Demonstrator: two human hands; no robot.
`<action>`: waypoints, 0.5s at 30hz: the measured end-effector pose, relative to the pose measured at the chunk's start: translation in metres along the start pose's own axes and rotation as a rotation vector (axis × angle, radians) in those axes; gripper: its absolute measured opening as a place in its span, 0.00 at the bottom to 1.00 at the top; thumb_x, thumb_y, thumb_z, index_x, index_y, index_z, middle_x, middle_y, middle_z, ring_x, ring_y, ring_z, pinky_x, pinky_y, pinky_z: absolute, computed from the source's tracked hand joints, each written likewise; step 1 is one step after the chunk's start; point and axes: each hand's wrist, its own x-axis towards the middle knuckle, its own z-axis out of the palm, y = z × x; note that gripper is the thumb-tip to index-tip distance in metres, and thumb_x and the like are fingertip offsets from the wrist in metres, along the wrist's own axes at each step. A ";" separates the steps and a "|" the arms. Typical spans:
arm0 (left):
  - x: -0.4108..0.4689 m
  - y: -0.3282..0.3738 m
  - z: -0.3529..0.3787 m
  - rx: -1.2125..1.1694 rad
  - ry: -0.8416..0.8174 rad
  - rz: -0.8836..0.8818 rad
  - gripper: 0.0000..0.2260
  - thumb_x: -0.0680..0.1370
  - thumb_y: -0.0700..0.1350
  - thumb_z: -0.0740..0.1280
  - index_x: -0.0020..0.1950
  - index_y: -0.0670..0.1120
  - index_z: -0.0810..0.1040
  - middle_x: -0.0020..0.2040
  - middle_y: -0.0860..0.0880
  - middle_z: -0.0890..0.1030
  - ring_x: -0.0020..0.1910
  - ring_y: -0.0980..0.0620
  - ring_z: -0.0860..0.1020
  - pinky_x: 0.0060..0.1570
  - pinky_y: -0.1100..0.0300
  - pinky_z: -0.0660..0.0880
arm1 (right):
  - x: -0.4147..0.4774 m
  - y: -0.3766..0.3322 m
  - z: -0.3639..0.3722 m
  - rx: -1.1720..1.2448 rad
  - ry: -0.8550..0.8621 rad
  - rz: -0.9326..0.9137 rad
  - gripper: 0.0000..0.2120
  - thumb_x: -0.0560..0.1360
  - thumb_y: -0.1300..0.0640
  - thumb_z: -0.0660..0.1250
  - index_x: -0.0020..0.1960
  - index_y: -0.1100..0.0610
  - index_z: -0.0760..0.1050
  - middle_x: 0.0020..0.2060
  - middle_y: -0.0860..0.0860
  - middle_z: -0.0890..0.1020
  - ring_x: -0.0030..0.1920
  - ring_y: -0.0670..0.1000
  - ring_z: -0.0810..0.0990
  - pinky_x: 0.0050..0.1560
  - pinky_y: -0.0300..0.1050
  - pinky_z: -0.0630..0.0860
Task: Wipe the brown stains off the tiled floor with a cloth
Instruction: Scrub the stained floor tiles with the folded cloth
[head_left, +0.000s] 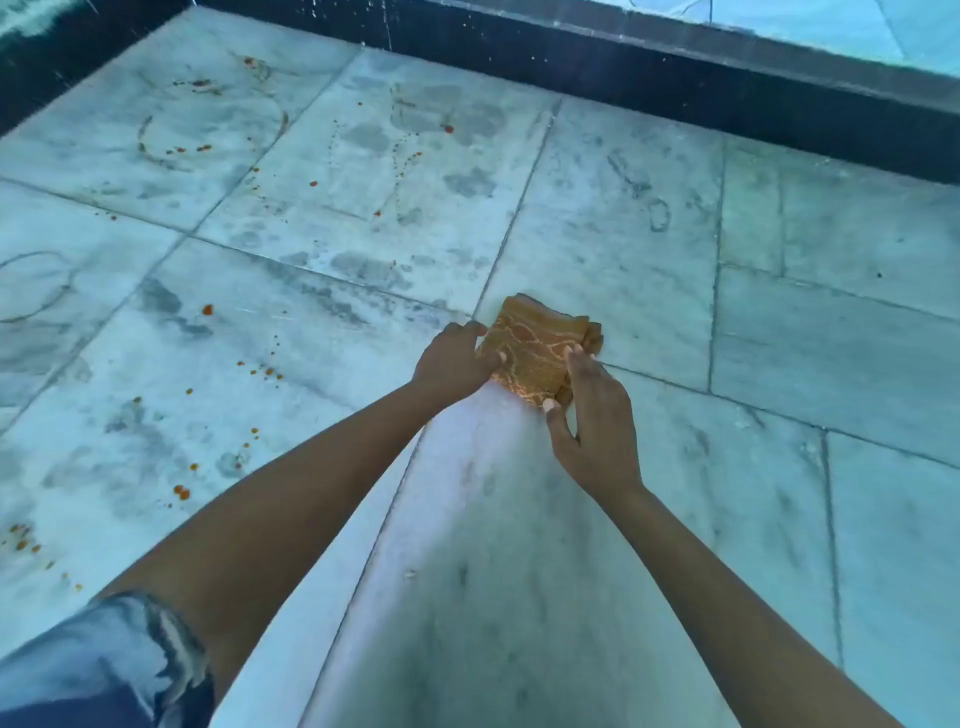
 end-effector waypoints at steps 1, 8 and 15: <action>0.010 0.006 0.007 -0.041 -0.014 -0.037 0.25 0.77 0.52 0.65 0.71 0.44 0.66 0.67 0.40 0.69 0.66 0.42 0.69 0.60 0.55 0.67 | 0.002 0.007 0.002 0.006 0.002 0.024 0.28 0.75 0.55 0.59 0.72 0.62 0.62 0.71 0.58 0.68 0.71 0.57 0.65 0.70 0.52 0.59; 0.049 0.015 0.027 -0.093 0.040 -0.204 0.29 0.72 0.51 0.72 0.68 0.44 0.66 0.64 0.42 0.71 0.61 0.43 0.73 0.52 0.53 0.72 | 0.005 0.023 0.019 -0.019 -0.021 0.117 0.31 0.75 0.46 0.50 0.75 0.60 0.57 0.74 0.57 0.62 0.74 0.56 0.60 0.72 0.52 0.55; 0.023 0.012 0.001 -0.654 -0.034 -0.311 0.10 0.69 0.42 0.73 0.45 0.38 0.79 0.45 0.42 0.82 0.45 0.44 0.82 0.42 0.53 0.79 | 0.001 0.006 0.024 0.038 -0.045 0.054 0.31 0.76 0.45 0.49 0.75 0.60 0.55 0.74 0.56 0.61 0.74 0.54 0.59 0.72 0.48 0.53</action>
